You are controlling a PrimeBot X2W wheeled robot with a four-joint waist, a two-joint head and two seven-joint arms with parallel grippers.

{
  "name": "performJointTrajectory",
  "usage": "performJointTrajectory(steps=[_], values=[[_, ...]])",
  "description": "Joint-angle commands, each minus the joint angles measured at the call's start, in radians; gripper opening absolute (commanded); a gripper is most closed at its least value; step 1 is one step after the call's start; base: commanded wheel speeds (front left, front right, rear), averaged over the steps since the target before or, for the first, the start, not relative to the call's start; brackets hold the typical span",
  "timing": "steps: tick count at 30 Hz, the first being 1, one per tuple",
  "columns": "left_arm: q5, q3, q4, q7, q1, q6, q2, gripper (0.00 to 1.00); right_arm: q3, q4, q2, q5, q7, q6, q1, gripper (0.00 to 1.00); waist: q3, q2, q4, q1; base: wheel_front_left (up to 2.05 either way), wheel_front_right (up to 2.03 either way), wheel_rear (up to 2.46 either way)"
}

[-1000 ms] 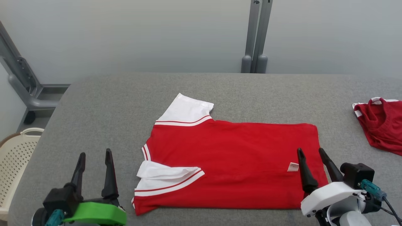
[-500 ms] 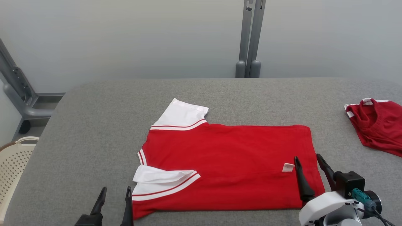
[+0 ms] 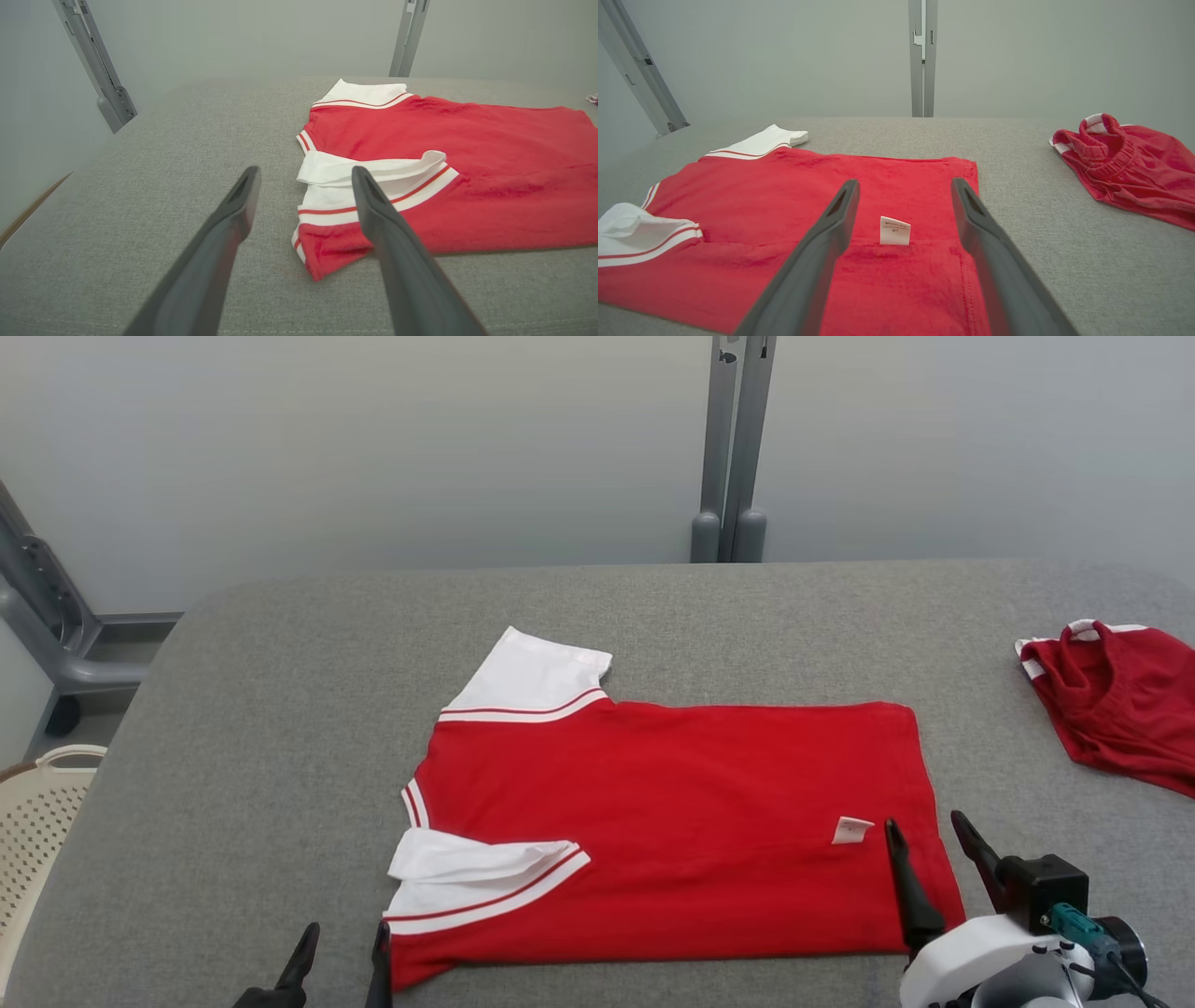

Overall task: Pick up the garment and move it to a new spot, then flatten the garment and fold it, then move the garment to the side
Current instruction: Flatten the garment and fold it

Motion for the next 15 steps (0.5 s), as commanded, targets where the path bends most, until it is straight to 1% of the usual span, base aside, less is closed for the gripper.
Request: performJointTrajectory(steps=[1, 10, 13, 15], values=[[-0.003, 0.004, 0.008, 0.000, -0.019, -0.007, 0.005, 1.00, 0.000, 0.005, -0.002, 0.009, 0.000, -0.001, -0.004, 1.00, 0.004, 0.0000, -0.001, 0.0000, 0.00, 0.00, 0.00], [-0.009, 0.012, 0.012, -0.001, -0.033, -0.016, 0.007, 1.00, -0.001, 0.012, -0.002, 0.016, 0.011, -0.001, -0.014, 1.00, 0.018, 0.0000, -0.004, 0.0000, 0.00, 0.00, 0.00], [-0.004, 0.007, 0.019, 0.000, -0.058, -0.023, 0.018, 1.00, 0.005, 0.005, -0.002, 0.016, 0.028, -0.001, -0.028, 1.00, 0.031, 0.0000, -0.007, 0.0000, 0.00, 0.00, 0.00], [0.002, 0.009, 0.021, 0.004, -0.078, -0.014, 0.023, 1.00, 0.019, 0.004, -0.002, 0.012, 0.056, -0.001, -0.045, 1.00, 0.043, 0.0000, -0.013, 0.0000, 0.00, 0.00, 0.00]])
